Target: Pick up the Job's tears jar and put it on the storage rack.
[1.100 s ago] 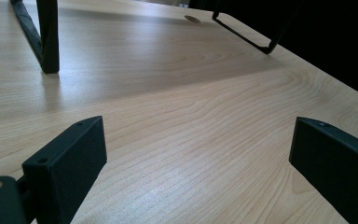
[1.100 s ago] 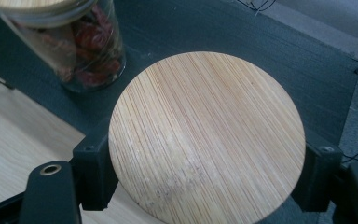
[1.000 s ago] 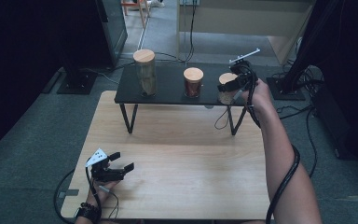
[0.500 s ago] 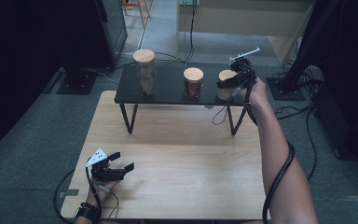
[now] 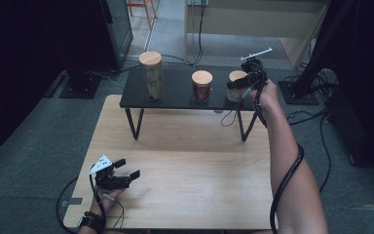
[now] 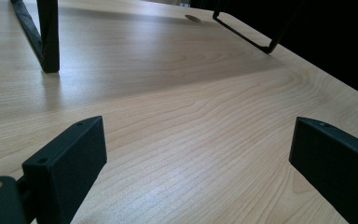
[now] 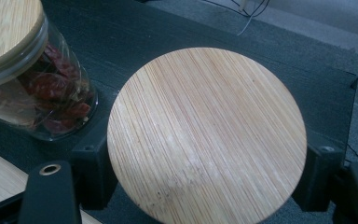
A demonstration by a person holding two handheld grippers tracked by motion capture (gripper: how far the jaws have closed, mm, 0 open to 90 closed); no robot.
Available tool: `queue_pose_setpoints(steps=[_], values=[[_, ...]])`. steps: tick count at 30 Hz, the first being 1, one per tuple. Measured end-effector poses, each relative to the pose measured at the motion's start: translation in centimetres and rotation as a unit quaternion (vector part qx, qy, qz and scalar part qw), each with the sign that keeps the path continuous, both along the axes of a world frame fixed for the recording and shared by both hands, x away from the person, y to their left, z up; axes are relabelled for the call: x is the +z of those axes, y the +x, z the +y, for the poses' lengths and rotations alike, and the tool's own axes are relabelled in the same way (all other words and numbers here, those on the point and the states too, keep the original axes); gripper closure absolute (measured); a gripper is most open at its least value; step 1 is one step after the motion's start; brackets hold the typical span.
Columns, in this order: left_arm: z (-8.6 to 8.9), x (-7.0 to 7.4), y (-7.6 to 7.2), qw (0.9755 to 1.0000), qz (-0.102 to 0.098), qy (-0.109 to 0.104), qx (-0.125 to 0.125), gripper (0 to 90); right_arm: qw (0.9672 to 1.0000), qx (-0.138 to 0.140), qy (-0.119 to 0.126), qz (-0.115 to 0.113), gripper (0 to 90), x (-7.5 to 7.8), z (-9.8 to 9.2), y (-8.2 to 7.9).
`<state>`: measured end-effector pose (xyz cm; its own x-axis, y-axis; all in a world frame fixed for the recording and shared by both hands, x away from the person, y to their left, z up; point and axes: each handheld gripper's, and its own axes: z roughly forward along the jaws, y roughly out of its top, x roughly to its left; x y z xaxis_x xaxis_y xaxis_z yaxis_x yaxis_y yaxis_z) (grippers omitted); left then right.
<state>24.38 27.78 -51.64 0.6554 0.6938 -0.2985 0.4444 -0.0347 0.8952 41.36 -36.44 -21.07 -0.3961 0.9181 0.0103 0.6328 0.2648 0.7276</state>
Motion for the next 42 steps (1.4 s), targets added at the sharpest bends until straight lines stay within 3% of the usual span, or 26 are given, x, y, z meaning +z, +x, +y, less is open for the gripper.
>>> queue_pose_setpoints(steps=[4, 9, 13, 18, 42], values=[[0.0, 0.0, 0.0, 1.0, 0.001, 0.0, 0.001, 3.9, 1.0, -0.007, -0.003, 0.0, 22.7, 0.1, 0.4, 0.0], [0.0, 0.0, -0.1, 1.0, 0.0, -0.002, 0.003, 3.9, 0.9999, -0.012, 0.0, 0.0, 11.7, 0.0, 0.4, -0.1], [0.0, 0.0, -0.1, 1.0, 0.0, 0.0, 0.003, 4.0, 0.9999, 0.001, 0.012, -0.001, 9.8, 0.1, -0.4, -0.5], [0.0, -0.1, -0.2, 1.0, -0.002, -0.002, 0.006, 3.9, 0.9999, 0.01, 0.006, -0.002, 7.4, 0.5, -0.7, -1.4], [0.0, -0.1, -0.4, 0.9999, -0.004, -0.004, 0.009, 4.0, 0.9994, 0.025, -0.023, -0.012, 7.5, 0.1, -2.2, -7.5]])
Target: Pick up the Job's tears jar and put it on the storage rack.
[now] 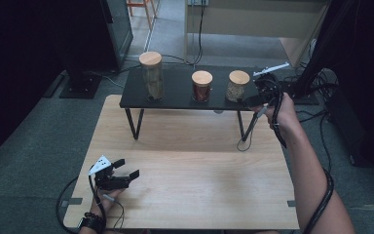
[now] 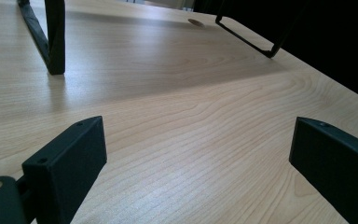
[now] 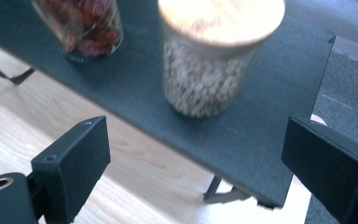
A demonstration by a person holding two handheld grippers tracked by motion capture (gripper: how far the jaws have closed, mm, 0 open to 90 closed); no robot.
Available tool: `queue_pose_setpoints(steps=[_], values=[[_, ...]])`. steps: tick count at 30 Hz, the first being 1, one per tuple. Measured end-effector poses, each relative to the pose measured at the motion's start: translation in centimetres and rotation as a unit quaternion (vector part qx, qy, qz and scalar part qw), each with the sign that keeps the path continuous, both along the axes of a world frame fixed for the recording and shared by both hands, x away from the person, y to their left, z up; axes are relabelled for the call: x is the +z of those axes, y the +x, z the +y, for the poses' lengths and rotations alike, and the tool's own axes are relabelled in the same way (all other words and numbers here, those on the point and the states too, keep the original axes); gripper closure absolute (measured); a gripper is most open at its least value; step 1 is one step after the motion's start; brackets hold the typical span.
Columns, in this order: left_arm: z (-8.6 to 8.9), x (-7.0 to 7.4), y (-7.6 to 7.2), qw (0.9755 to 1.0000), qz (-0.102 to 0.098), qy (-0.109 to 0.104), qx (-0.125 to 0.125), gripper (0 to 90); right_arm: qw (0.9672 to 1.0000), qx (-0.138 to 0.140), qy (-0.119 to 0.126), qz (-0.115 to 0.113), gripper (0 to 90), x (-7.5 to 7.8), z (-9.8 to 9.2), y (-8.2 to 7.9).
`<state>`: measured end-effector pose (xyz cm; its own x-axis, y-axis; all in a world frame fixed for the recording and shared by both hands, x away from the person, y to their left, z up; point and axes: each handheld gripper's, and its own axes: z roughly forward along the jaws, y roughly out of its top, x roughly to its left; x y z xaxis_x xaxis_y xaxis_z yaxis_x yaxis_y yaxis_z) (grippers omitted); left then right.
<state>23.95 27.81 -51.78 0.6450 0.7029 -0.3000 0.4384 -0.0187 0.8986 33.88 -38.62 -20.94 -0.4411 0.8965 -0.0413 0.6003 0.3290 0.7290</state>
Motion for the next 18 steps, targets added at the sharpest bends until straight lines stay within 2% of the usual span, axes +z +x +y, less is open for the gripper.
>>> queue_pose_setpoints(steps=[7, 18], values=[[0.0, 0.0, -0.1, 1.0, -0.001, -0.001, 0.0, 4.0, 0.9999, 0.005, -0.014, 0.004, 7.6, -1.2, 0.0, -1.7], [-0.1, 0.0, -0.1, 1.0, 0.0, 0.0, 0.002, 4.0, 0.9997, 0.015, -0.02, 0.004, 7.8, -3.5, -0.8, -4.4]])
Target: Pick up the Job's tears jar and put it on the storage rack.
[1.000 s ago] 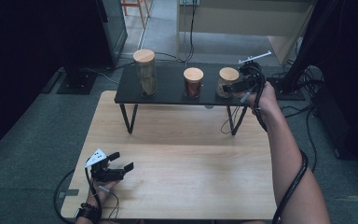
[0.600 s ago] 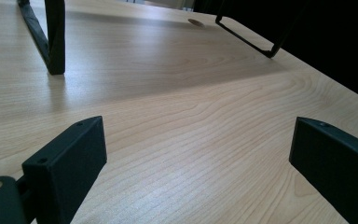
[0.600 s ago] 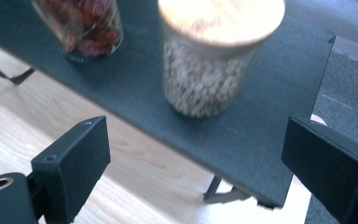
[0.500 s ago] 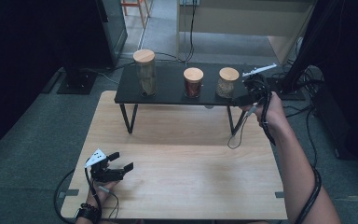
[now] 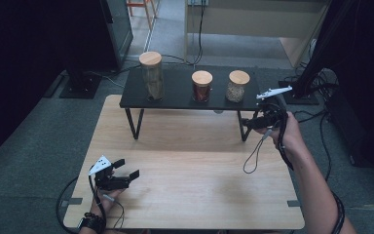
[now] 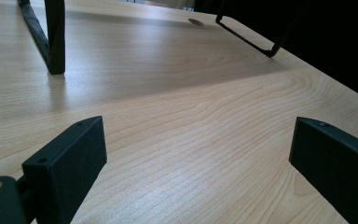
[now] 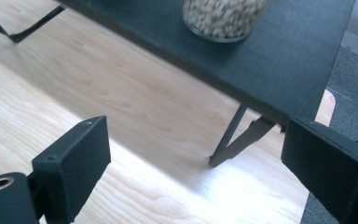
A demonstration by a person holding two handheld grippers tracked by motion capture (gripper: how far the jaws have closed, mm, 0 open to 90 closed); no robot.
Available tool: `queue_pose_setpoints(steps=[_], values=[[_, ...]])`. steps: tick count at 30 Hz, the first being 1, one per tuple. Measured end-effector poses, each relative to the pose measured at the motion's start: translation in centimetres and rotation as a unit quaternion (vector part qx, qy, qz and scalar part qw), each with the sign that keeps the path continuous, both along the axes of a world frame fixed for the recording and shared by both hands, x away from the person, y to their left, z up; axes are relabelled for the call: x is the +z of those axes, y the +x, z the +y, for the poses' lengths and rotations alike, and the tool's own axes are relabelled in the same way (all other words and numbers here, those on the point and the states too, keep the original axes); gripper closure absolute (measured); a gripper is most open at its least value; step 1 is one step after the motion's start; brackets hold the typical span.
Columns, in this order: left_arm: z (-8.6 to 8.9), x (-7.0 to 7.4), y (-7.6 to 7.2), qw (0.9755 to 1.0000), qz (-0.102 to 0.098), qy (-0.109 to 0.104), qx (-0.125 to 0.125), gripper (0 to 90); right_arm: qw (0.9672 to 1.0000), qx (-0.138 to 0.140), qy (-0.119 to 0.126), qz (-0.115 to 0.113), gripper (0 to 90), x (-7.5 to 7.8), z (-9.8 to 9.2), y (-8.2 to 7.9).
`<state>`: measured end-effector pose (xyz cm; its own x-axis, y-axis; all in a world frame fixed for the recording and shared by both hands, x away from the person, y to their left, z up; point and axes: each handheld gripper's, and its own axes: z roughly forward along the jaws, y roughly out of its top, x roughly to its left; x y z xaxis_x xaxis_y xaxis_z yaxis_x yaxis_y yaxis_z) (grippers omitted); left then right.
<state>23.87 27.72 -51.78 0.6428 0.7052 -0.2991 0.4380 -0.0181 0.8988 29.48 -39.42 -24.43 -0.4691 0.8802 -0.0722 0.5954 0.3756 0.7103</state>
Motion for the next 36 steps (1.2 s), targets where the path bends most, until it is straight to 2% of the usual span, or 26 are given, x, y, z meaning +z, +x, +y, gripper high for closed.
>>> queue_pose_setpoints(steps=[14, 36], values=[[-0.1, 0.1, 0.0, 1.0, 0.001, 0.003, 0.001, 3.9, 0.9999, 0.014, -0.008, 0.004, 7.8, -2.6, -0.1, -1.9], [-0.3, 0.2, 0.1, 1.0, 0.003, 0.009, 0.0, 3.9, 0.9997, 0.017, -0.004, 0.014, 7.8, -6.2, -0.7, -3.1]])
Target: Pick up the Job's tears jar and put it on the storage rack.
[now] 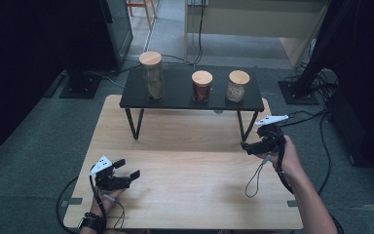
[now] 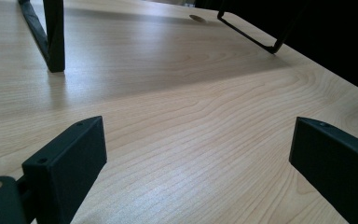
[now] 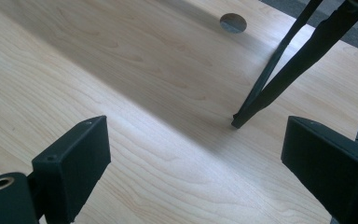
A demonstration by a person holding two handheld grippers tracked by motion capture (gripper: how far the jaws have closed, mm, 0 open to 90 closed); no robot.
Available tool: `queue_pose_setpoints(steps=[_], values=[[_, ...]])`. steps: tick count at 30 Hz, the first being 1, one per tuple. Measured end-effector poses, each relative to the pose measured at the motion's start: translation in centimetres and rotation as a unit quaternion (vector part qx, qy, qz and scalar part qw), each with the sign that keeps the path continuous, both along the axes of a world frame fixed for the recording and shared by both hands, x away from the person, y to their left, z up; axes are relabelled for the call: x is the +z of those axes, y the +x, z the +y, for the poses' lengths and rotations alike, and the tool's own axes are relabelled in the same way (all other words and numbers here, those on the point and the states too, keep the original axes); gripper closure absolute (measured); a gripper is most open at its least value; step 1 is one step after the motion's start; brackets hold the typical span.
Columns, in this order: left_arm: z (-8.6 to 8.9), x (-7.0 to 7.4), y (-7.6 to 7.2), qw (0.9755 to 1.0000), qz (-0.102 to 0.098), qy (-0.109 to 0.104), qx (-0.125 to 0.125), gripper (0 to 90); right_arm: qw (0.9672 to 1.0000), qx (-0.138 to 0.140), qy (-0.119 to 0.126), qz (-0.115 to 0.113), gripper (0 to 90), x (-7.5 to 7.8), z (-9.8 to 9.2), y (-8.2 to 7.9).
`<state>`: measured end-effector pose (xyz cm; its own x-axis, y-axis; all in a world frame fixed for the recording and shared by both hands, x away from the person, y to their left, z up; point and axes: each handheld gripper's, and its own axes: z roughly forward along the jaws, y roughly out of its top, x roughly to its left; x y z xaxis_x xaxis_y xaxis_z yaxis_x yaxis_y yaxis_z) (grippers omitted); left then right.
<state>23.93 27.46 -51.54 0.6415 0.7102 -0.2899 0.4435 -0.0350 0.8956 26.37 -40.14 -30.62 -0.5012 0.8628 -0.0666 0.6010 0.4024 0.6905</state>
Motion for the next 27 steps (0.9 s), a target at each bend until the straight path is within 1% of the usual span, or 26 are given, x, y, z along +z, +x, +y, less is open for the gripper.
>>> queue_pose_setpoints(steps=[5, 15, 17, 20, 24, 27], values=[[0.0, 0.0, 0.0, 1.0, 0.0, 0.0, 0.0, 3.9, 1.0, -0.001, 0.003, 0.001, 7.8, -0.9, -0.3, -0.3], [-0.1, 0.0, 0.0, 1.0, 0.0, 0.001, 0.001, 3.9, 1.0, -0.006, 0.005, 0.005, 7.7, -3.7, -0.9, -1.0], [-0.1, 0.0, 0.0, 1.0, 0.0, 0.002, 0.001, 3.9, 0.9999, -0.007, 0.008, 0.006, 7.8, -4.2, -1.1, -1.1], [-0.1, 0.0, 0.0, 1.0, 0.0, 0.002, 0.001, 4.0, 0.9999, -0.007, 0.006, 0.005, 7.7, -5.1, -1.2, -1.4], [-0.1, 0.0, -0.1, 1.0, 0.0, 0.002, 0.002, 3.9, 0.9999, -0.006, 0.01, 0.002, 7.7, -6.3, -1.4, -1.8], [-0.1, 0.1, -0.1, 1.0, 0.001, 0.002, 0.002, 4.0, 0.9999, -0.005, 0.011, 0.001, 7.7, -6.8, -1.5, -2.0]])
